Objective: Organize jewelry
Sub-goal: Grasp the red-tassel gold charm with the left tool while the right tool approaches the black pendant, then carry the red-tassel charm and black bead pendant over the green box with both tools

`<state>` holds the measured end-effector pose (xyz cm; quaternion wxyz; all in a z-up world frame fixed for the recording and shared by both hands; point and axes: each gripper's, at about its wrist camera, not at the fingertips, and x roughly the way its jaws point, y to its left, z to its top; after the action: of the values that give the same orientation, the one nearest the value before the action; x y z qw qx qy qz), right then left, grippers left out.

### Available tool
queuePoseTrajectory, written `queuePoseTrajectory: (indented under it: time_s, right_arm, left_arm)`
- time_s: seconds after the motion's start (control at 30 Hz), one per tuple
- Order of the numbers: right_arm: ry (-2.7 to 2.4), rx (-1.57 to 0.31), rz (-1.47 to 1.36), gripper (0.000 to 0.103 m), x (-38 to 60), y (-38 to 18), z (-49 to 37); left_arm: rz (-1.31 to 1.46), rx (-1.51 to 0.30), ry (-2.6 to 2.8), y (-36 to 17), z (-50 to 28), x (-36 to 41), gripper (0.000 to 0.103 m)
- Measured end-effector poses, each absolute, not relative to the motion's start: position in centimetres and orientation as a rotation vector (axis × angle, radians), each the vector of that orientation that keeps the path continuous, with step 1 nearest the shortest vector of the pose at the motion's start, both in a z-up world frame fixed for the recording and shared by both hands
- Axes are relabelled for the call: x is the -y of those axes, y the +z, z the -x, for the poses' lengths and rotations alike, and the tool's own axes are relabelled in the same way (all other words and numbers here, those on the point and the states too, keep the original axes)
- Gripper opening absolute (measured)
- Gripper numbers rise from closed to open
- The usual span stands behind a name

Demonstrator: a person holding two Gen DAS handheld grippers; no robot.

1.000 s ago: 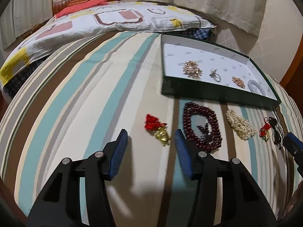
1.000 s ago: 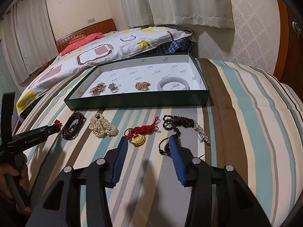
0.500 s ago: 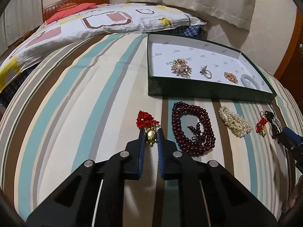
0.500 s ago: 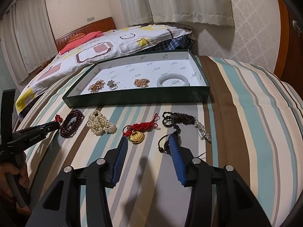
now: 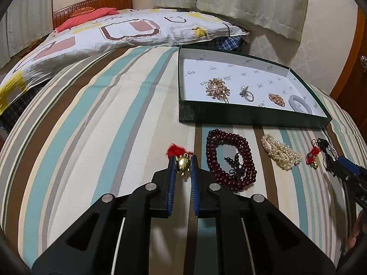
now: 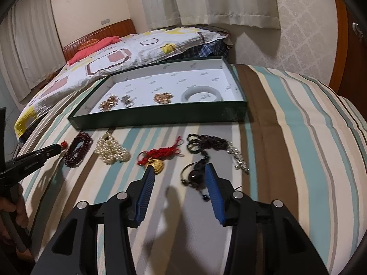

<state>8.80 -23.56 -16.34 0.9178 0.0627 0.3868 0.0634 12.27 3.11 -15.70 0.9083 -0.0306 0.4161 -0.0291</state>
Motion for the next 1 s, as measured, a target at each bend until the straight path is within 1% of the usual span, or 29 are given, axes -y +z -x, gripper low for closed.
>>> queuePoseTrajectory:
  time_s: [0.4, 0.47, 0.5, 0.6, 0.63, 1.0]
  right_arm:
    - [0.112, -0.851, -0.127, 0.045, 24.2, -17.1, -10.5]
    - [0.115, -0.875, -0.118, 0.039, 23.9, -17.4, -10.7]
    - [0.111, -0.881, -0.118, 0.038, 23.9, -17.5, -10.8]
    - [0.099, -0.884, -0.100, 0.021, 23.9, -17.4, -10.7]
    - [0.101, -0.886, -0.099, 0.019, 23.9, -17.5, -10.7]
    - [0.116, -0.828, -0.105, 0.019, 23.9, -16.1, -9.7]
  left_arm:
    - [0.068, -0.855, -0.064, -15.5, -12.4, -3.1, 0.013]
    - [0.070, -0.856, -0.063, -15.5, -12.3, -3.1, 0.013]
    - [0.071, -0.856, -0.063, -15.5, -12.3, -3.1, 0.013]
    - [0.069, -0.856, -0.063, -15.5, -12.3, -3.1, 0.013]
    - [0.071, -0.856, -0.064, -15.5, -12.3, -3.1, 0.013]
    - [0.078, -0.837, -0.072, -14.8, -12.2, -2.5, 0.013]
